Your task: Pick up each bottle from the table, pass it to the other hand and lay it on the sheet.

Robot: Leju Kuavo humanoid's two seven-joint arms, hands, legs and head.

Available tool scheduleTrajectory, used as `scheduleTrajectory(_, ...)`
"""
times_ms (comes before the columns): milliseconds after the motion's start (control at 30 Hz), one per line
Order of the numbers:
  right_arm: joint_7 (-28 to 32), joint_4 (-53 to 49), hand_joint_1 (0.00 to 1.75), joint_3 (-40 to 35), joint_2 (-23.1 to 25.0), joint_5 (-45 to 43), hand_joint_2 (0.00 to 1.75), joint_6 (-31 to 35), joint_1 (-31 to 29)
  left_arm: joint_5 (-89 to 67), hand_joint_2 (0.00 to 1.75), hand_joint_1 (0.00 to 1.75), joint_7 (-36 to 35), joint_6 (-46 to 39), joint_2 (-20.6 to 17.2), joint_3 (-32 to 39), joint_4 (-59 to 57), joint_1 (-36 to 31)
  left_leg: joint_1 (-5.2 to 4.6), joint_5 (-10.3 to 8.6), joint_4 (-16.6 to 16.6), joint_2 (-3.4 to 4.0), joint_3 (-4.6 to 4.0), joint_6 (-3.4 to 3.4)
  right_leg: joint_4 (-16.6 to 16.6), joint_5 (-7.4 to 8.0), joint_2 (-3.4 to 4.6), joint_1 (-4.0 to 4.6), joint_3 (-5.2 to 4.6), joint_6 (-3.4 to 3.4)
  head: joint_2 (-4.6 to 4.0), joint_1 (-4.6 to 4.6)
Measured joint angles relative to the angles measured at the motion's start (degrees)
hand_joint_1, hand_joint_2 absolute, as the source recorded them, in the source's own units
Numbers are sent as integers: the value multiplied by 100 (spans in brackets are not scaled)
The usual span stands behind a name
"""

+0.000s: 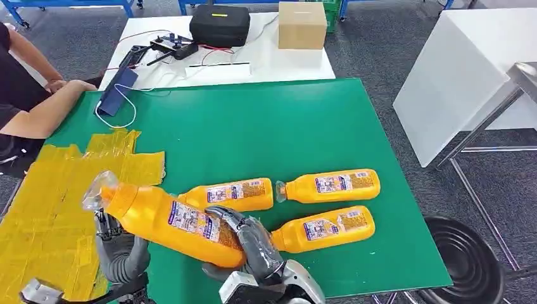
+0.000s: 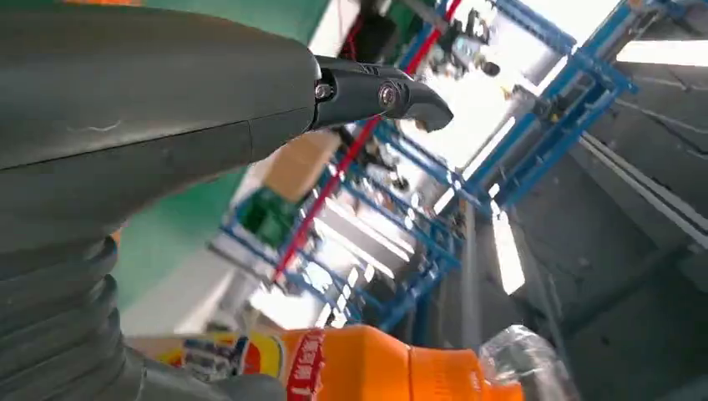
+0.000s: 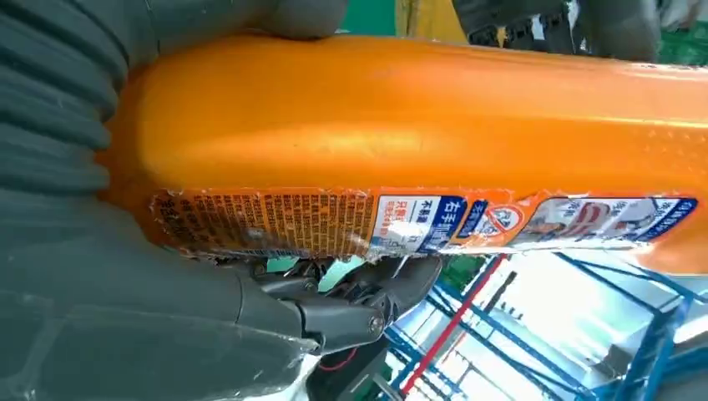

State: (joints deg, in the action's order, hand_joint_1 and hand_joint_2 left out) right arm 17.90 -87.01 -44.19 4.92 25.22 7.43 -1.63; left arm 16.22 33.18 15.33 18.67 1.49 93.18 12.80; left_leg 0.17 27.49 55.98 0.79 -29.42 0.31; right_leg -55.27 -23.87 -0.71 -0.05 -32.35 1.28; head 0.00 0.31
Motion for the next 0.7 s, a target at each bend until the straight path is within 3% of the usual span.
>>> scheduleTrajectory(400,61,-238,175,107,-166,-22,175,-208,90,1165,175,0,-452,1451,-131,-90,-219,-9,2,-1,0,0,-2,0,-2,0,1,1,1,0,0,0)
scheduleTrajectory(700,-66,-102,175,103,-127,236,175,-417,69,1164,175,0,-573,1849,-188,-142,-393,-15,1,0,0,-1,-4,0,-1,0,1,0,0,0,0,0)
